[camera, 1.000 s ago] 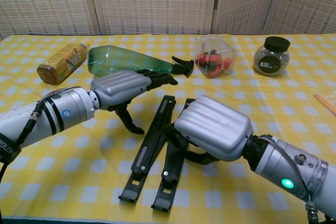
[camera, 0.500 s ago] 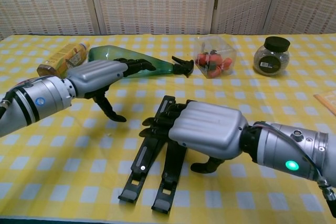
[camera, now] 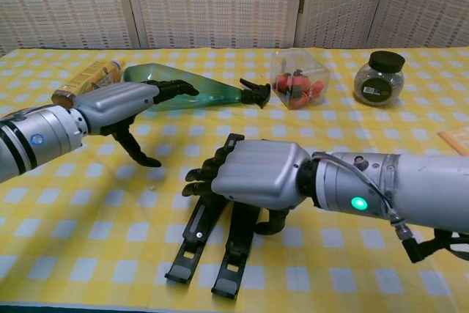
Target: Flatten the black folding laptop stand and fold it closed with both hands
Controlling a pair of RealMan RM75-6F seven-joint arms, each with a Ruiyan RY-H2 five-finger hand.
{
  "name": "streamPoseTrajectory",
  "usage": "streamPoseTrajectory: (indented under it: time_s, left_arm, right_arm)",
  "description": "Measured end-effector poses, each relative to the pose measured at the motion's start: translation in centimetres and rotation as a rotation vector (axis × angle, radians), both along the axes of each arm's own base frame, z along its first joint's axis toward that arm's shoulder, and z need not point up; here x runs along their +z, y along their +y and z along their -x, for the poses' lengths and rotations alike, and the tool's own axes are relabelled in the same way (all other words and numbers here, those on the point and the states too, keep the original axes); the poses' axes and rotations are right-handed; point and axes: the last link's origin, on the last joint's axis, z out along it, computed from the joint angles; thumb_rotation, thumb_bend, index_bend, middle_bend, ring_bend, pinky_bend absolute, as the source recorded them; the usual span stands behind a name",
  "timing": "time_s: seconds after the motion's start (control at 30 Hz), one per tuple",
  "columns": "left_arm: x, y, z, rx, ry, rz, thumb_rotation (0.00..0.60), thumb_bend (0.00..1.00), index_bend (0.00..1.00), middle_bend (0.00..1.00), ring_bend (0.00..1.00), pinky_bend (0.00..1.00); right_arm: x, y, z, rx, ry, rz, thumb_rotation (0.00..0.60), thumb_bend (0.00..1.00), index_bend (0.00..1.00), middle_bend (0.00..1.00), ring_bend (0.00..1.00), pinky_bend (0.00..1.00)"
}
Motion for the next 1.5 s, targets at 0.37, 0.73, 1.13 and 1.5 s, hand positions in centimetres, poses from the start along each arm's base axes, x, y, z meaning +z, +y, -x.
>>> streamPoseTrajectory:
  time_s: [0.37,0.73,1.13,1.5]
  left_arm:
    - [0.0,0.1,0.9,0.019,-0.007,0.002,0.6,0.14,0.0,0.03,0.0,0.0]
    - [0.3,0.2,1.0,0.022,-0.021,-0.007,0.6,0.14,0.0,0.03,0.0,0.0]
    - [1.5,-0.1,0.8,0.044,-0.059,-0.017,0.6,0.14,0.0,0.0,0.0,0.0]
    - [6.3,-1.6,2.5,0.128,-0.1,-0.118,0.6,0.19,0.0,0.0,0.0,0.0]
  right_arm:
    - [-1.2,-0.4,-1.0,0.003,0.008,0.016,0.6,0.33,0.18,0.25,0.18,0.1]
    - [-1.1,-0.7,-1.1,0.048,-0.048,0.056,0.6,0.33,0.47,0.46,0.32,0.17]
    - [0.0,0.2,-0.9,-0.006,-0.11,0.037,0.6,0.33,0.0,0.04,0.09,0.11]
    - [8.4,0.4,3.5,-0.177,-0.251,0.26,0.6,0.33,0.0,0.07,0.1,0.09]
